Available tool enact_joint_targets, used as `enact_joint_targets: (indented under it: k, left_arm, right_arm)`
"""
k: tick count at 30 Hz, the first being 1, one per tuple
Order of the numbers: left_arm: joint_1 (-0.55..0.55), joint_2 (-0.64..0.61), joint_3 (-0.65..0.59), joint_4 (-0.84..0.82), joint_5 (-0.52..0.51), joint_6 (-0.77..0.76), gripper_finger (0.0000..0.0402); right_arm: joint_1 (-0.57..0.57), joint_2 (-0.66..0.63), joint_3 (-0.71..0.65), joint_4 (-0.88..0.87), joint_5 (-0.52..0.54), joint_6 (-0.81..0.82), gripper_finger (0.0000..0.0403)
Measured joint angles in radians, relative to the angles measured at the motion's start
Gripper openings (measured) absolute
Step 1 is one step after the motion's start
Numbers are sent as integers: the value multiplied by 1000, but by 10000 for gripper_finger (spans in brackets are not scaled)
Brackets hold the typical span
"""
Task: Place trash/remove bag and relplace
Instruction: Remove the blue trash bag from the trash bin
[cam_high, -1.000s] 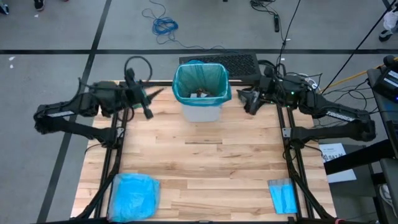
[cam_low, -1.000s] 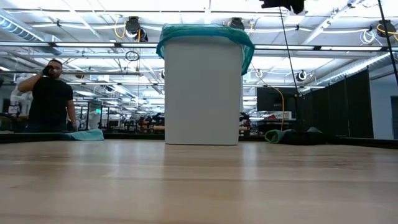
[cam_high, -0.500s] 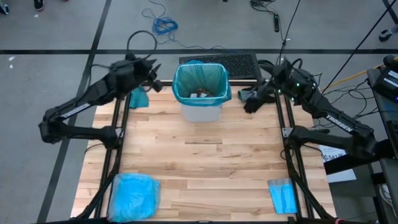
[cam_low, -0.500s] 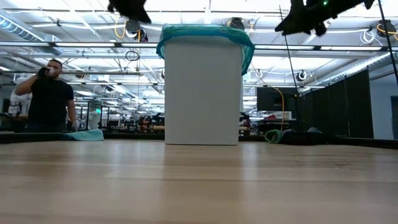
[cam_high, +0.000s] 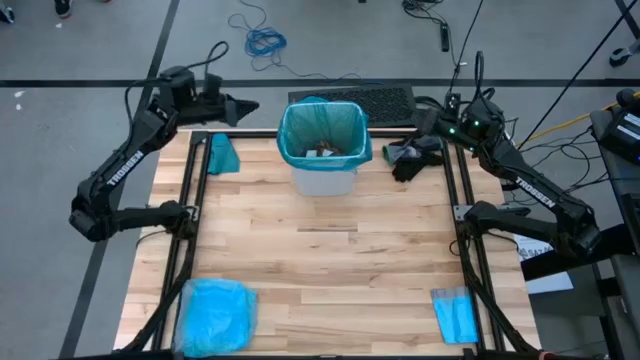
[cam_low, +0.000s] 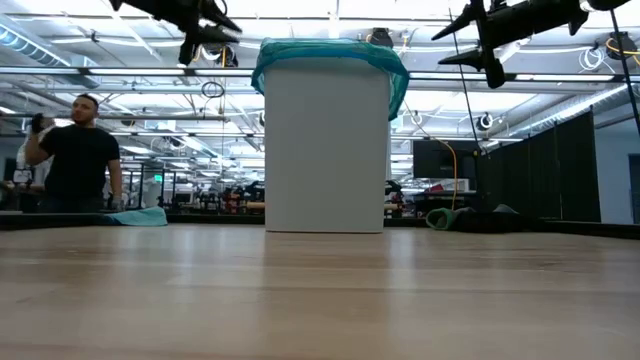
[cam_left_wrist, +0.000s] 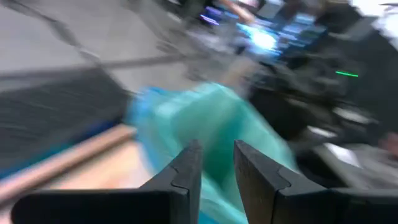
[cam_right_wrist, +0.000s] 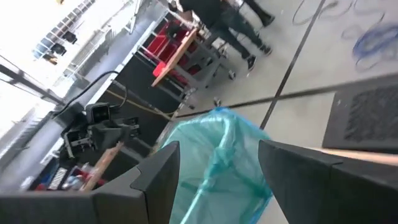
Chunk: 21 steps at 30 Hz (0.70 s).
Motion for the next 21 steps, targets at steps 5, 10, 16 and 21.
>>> enact_joint_targets:
  k: [5,10,16,21]
  left_arm:
    - [36,27,1,-21,155,-83,40]
    - [35,70,1,-53,159,-87,4]
    - [35,86,1,-44,151,-87,9]
    - [36,85,1,-52,150,-86,10]
  right_arm:
    - [1,14,0,6,-36,44,210]
    - [-2,38,0,66,-67,86,210]
    - [-1,54,0,77,-83,0,210]
    - [8,49,1,61,-117,19,210]
